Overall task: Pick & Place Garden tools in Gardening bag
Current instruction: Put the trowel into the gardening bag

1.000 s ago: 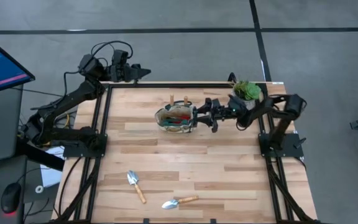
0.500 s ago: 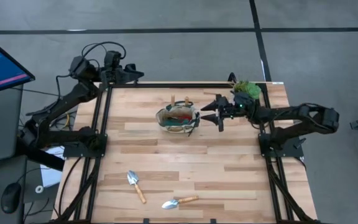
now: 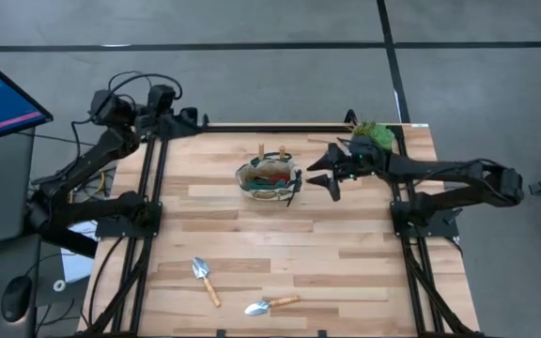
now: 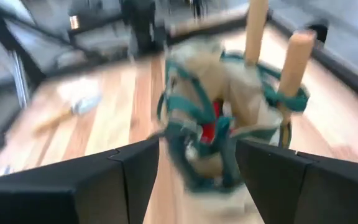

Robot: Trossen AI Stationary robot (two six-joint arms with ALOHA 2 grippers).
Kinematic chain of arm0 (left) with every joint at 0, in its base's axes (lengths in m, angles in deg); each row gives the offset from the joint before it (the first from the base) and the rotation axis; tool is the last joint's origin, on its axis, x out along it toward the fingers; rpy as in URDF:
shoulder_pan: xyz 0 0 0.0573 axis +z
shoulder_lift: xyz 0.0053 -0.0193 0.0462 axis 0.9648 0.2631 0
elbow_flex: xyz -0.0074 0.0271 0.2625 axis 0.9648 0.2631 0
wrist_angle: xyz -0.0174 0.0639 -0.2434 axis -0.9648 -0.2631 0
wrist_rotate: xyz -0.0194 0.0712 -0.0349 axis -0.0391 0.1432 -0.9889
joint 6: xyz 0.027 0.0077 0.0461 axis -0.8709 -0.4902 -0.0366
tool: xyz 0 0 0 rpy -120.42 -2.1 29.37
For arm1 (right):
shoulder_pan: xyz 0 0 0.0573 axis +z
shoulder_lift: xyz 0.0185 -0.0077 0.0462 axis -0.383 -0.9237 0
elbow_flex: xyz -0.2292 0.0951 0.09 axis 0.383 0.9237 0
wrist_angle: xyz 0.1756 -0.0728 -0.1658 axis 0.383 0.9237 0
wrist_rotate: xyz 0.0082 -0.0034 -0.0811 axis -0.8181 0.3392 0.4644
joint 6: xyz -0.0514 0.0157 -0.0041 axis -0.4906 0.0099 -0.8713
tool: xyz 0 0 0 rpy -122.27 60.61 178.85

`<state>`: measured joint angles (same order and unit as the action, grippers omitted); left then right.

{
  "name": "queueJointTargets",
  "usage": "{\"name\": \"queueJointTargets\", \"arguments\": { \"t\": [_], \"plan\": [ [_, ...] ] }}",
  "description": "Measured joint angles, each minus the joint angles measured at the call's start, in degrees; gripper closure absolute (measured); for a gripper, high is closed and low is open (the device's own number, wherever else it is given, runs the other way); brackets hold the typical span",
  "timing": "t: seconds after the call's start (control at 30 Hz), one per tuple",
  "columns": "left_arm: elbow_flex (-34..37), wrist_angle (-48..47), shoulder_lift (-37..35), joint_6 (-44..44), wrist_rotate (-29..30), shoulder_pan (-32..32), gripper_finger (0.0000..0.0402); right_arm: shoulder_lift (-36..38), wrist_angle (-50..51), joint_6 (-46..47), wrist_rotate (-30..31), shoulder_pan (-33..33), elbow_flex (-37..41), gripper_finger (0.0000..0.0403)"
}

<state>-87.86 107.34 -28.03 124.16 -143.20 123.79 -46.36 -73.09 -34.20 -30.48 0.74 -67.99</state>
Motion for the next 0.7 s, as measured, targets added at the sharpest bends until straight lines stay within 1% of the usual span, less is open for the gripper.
{"name": "queueJointTargets", "arguments": {
  "t": [0.07,0.13,0.27,0.37,0.47,0.57,0.7],
  "plan": [
    [-0.02,0.05,-0.94,0.38,-2.39,-0.54,0.0328,1.20,11.19,-2.06,2.12,1.48,-4.50,0.0196],
    [-0.02,-0.40,-1.50,1.06,-4.37,-1.13,0.0343,1.63,20.34,-3.21,4.19,3.03,-9.18,0.0197],
    [-0.02,-1.65,-2.38,4.08,-6.82,-3.95,0.0376,1.64,32.84,-3.15,6.95,5.69,-16.60,0.0198],
    [-0.02,-4.57,-2.18,5.62,-7.58,-8.04,0.0397,1.46,37.83,-1.87,8.79,7.66,-20.05,0.0198],
    [-0.02,-8.25,-2.33,5.65,-7.08,-12.88,0.0400,1.51,41.88,-0.77,9.81,9.11,-22.20,0.0199],
    [-0.02,-13.12,-2.11,5.08,-5.13,-18.41,0.0400,1.51,45.18,0.77,9.85,10.24,-23.13,0.0202],
    [-0.02,-20.38,-1.85,0.92,-1.83,-26.65,0.0400,1.49,48.45,2.81,9.82,11.69,-23.44,0.0207]
  ]
}}
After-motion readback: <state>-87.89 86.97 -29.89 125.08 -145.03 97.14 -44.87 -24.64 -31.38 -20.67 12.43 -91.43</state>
